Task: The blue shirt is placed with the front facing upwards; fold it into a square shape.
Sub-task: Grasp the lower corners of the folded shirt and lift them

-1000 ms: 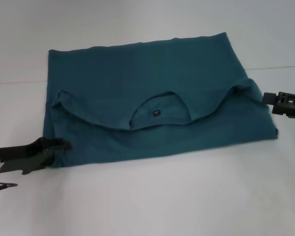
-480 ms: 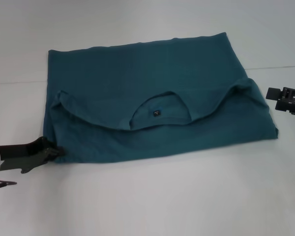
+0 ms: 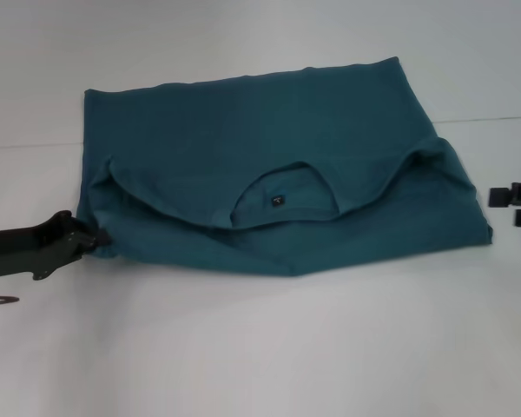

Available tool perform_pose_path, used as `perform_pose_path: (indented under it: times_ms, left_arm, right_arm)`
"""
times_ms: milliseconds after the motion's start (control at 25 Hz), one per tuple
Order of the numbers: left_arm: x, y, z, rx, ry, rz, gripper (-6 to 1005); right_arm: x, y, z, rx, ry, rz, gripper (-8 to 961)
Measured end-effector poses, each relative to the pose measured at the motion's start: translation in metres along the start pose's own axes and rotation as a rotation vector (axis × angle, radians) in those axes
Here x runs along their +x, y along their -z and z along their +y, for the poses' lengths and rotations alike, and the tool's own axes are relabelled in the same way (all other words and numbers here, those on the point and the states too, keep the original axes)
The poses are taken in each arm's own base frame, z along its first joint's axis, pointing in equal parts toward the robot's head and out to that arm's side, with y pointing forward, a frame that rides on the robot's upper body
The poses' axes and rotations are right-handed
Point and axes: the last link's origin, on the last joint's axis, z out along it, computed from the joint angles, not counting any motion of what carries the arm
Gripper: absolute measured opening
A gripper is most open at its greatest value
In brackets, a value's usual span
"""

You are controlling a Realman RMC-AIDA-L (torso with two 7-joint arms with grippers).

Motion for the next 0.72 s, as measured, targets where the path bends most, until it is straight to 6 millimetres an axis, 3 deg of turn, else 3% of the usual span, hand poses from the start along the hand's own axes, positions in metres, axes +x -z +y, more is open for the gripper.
perform_pose_path:
  times_ms: [200, 400, 720]
  left_arm:
    - [0.002, 0.0, 0.003, -0.007, -0.013, -0.003, 21]
    - [0.005, -0.003, 0.009, -0.014, -0.032, -0.004, 20]
    - [0.008, -0.004, 0.013, -0.02, -0.046, 0.005, 20]
  right_arm:
    - [-0.028, 0.008, -0.002, 0.163, 0.009, 0.051, 917]
    - [-0.044, -0.003, 0.0, 0.303, 0.08, 0.104, 915]
    - [-0.036, -0.042, 0.005, 0.343, 0.176, 0.14, 912]
